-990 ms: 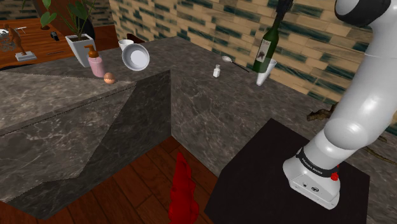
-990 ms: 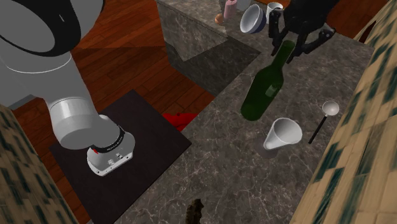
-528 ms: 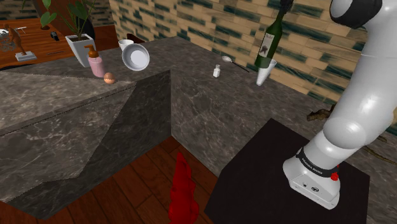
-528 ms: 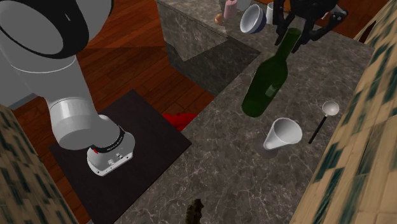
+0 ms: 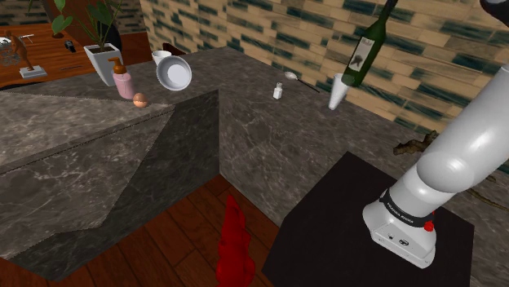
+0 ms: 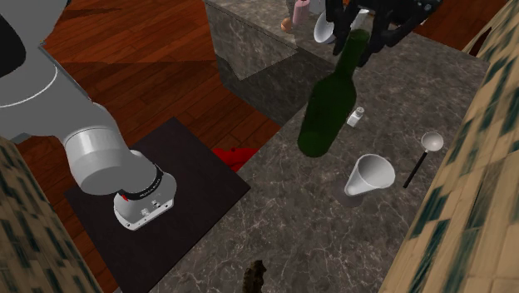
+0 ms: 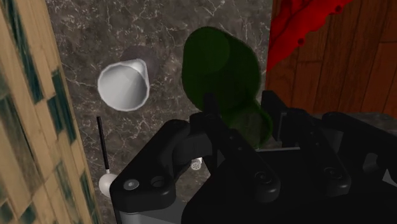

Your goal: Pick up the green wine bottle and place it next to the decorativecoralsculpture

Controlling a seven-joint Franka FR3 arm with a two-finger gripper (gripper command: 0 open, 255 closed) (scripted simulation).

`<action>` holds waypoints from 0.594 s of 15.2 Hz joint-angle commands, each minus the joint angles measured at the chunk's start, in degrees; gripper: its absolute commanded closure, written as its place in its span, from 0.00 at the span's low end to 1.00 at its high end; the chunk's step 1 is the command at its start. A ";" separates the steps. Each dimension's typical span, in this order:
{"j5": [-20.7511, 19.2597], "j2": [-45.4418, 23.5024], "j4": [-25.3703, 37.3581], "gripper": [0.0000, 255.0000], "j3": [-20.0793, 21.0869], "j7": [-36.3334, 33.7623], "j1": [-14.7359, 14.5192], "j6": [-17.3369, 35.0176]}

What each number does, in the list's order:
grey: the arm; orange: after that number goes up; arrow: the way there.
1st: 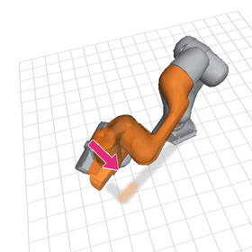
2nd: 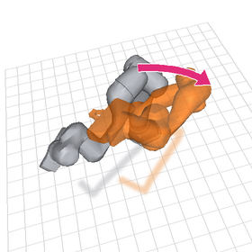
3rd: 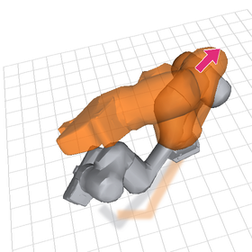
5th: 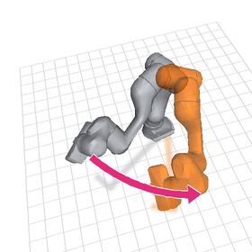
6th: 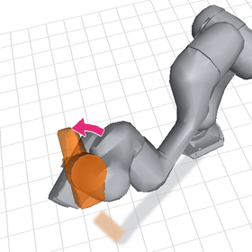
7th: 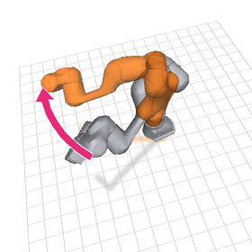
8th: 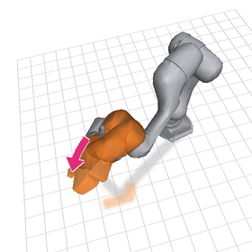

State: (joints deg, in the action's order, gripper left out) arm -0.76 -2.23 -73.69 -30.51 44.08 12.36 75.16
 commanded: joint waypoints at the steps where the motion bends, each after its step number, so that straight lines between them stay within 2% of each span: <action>1: -1.88 3.49 -1.74 1.00 0.00 0.38 -0.17 -1.27; 9: -8.26 15.52 -5.41 1.00 1.35 1.44 0.16 -7.99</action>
State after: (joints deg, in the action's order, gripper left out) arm -8.28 11.97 -78.94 -29.34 45.30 12.41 68.17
